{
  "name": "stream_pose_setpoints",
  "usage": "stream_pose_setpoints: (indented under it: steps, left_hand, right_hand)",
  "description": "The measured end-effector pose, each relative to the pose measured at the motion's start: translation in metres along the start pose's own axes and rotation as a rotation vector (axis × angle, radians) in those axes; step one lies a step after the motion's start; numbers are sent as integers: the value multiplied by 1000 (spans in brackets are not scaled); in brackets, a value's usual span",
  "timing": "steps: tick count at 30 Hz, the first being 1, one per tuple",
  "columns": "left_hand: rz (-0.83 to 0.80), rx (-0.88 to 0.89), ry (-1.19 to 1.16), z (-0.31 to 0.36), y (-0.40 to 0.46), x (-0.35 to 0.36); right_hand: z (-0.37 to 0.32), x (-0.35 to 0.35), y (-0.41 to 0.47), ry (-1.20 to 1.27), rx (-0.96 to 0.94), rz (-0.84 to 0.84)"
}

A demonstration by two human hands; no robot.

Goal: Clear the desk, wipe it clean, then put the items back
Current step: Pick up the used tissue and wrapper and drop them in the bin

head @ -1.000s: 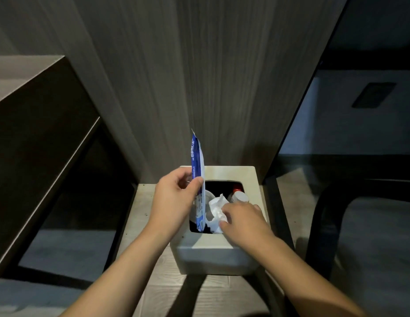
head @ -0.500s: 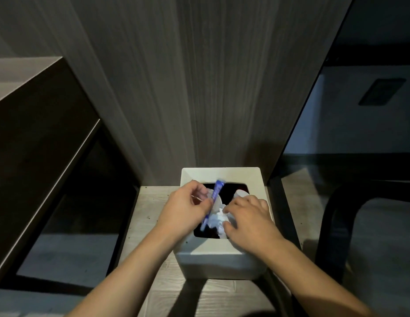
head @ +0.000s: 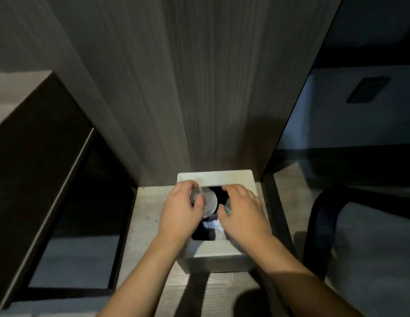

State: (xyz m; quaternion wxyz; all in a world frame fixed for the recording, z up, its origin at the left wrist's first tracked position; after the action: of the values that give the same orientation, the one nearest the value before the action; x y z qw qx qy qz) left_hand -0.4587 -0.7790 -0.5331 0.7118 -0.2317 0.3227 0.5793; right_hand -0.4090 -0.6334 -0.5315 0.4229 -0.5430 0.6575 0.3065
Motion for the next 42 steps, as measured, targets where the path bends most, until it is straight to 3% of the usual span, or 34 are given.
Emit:
stream_pose_setpoints:
  steps: [6,17,21,25,32,42]
  left_hand:
    - [-71,26,208,86,6,-111]
    - [33,210,269,382,5,-411]
    - [81,271,266,465,-8,-483]
    - [130,281,257,499,-24,-507]
    - [126,336,204,521,-40,-503]
    - [-114,600,91,607,-58,-437]
  right_hand:
    - [-67,-126,-1,14,106,-47]
    - [-241,-497,-59,60,75,26]
    - [-280,-606,-83,42,27,83]
    - [-286,-658,-107,67,36,148]
    - [-267,-677,-141,73,96,179]
    - [-191,-712,-224,70,448,341]
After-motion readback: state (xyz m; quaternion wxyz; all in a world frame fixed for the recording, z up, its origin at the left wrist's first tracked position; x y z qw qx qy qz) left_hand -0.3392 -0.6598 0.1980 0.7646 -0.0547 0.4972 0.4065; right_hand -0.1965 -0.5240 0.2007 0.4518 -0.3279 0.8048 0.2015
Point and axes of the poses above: each hand's wrist, its own y-axis towards the middle knuckle, its own x-axis out of the palm, z = x × y, the point moved 6 cm from there along y, towards the middle knuckle, and after that the axes turned 3 degrees about -y, right-handed, at the moved point
